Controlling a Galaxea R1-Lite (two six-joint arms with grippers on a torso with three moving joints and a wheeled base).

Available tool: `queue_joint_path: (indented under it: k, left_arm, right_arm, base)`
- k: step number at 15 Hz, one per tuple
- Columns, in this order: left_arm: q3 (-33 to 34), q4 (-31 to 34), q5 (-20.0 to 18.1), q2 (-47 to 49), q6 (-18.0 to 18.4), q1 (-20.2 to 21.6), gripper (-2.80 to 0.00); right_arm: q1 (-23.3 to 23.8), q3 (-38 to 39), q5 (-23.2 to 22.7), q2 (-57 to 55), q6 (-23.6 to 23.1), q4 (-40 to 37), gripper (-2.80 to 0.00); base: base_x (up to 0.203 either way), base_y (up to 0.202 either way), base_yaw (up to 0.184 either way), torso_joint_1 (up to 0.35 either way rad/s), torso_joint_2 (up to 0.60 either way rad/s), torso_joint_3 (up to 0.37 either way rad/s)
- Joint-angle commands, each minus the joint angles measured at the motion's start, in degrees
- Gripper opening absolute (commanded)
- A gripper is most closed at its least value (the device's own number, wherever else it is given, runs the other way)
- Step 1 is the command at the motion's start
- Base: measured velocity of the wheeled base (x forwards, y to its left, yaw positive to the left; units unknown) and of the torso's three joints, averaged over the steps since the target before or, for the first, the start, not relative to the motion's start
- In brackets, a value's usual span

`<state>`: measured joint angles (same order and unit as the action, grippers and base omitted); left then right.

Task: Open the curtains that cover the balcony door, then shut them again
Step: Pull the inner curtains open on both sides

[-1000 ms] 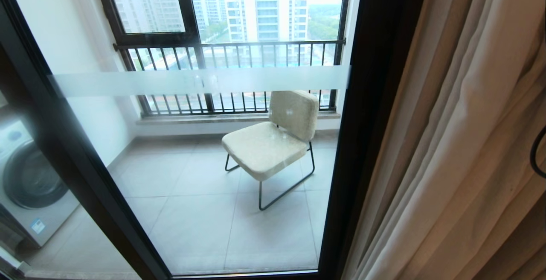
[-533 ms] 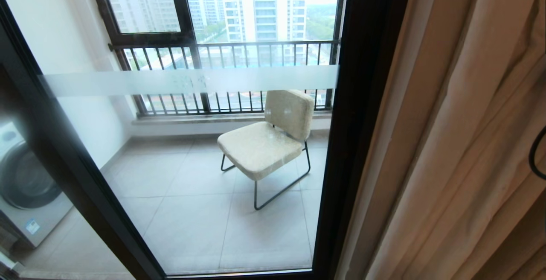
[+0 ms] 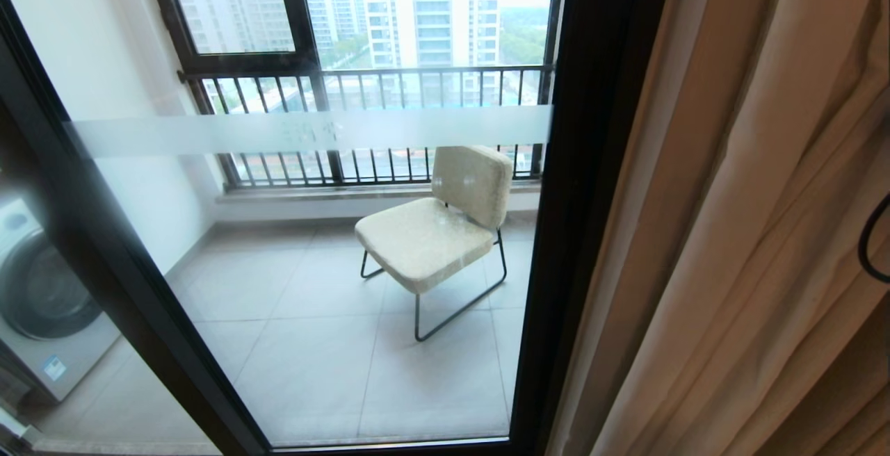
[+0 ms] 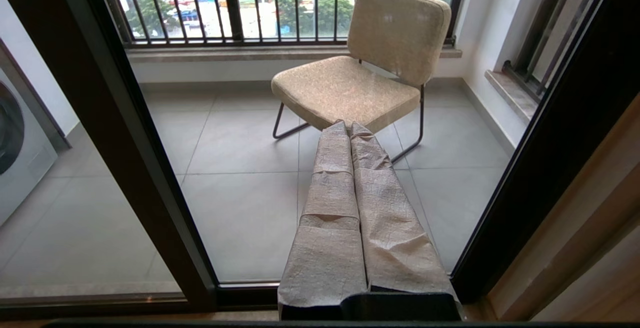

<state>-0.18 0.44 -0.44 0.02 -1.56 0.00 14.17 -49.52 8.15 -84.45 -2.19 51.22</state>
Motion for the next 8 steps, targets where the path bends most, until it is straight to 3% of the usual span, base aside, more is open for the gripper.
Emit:
queue_joint_path:
  k: [1, 5, 8]
  left_arm:
    - [0.0, 0.0, 0.0, 0.0, 0.0, 0.0, -2.8]
    - [0.1, 0.0, 0.0, 0.0, 0.0, 0.0, -2.8]
    - [0.0, 0.0, 0.0, 0.0, 0.0, 0.0, -2.8]
  right_arm:
    - [1.5, -1.7, 0.0, -1.5, 0.0, 0.5, -2.8]
    - [7.8, -5.8, -0.6, -4.8, 0.1, 0.5, -2.8]
    - [14.7, -7.1, -4.8, -6.7, 1.4, 0.6, -2.8]
  base:
    - [0.0, 0.0, 0.0, 0.0, 0.0, 0.0]
    - [0.0, 0.0, 0.0, 0.0, 0.0, 0.0]
    - [0.0, 0.0, 0.0, 0.0, 0.0, 0.0]
